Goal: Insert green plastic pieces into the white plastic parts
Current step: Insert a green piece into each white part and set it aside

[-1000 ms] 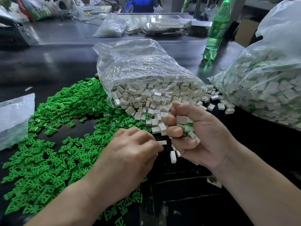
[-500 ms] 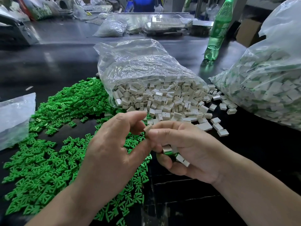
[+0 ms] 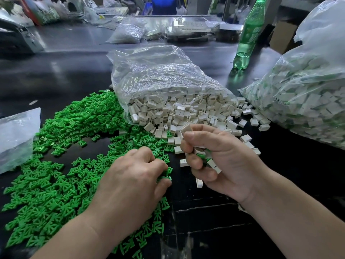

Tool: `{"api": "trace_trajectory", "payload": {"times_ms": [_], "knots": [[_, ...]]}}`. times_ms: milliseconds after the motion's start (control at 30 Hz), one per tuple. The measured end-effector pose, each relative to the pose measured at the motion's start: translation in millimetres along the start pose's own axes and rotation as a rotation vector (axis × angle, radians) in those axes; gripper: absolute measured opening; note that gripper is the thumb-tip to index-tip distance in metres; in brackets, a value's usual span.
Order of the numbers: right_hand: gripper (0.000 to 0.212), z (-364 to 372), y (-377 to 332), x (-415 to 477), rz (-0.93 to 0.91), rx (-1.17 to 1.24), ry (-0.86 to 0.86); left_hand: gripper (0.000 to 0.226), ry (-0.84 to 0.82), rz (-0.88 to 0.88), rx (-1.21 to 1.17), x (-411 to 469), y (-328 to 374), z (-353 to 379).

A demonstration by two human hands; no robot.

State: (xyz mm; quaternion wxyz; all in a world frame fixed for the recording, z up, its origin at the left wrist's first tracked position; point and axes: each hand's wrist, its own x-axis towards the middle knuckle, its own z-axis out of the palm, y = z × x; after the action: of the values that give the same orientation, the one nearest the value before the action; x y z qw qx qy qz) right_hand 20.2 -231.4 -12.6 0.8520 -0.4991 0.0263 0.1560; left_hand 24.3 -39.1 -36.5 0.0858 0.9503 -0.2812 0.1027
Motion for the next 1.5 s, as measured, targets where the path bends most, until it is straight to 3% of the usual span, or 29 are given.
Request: {"api": "trace_trajectory", "payload": {"times_ms": [133,333,500,600,700,833,1000,1067,1233,1500], "knots": [[0.019,1,0,1,0.019,-0.029,0.045,0.018,0.043,0.037,-0.010,1,-4,3],[0.009,2,0,0,0.066,-0.063,0.046,0.018,0.130,0.009,-0.102,4,-8,2],[0.010,2,2,0,0.102,-0.131,0.011,0.003,0.230,-0.317,-0.709,4,-9,-5],[0.008,3,5,0,0.124,-0.146,-0.024,0.016,0.156,-0.418,-1.183,6,-12,-6],[0.004,4,6,0,0.125,-0.156,-0.040,0.023,0.094,-0.436,-1.410,10,-13,-8],[0.004,2,7,1,0.115,-0.161,-0.048,0.013,0.114,-0.475,-1.519,10,-15,-4],[0.004,2,8,1,0.114,-0.188,-0.060,0.010,0.265,-0.445,-1.404,9,-17,-2],[0.006,2,8,0,0.119,-0.196,-0.058,0.018,0.247,-0.436,-1.351,7,-19,-2],[0.007,5,10,-2,0.093,-0.286,-0.077,0.011,0.144,-0.425,-1.682,9,-15,-3],[0.013,5,13,-4,-0.075,-0.505,-0.083,0.019,0.123,-0.371,-1.522,5,-15,1]]}}
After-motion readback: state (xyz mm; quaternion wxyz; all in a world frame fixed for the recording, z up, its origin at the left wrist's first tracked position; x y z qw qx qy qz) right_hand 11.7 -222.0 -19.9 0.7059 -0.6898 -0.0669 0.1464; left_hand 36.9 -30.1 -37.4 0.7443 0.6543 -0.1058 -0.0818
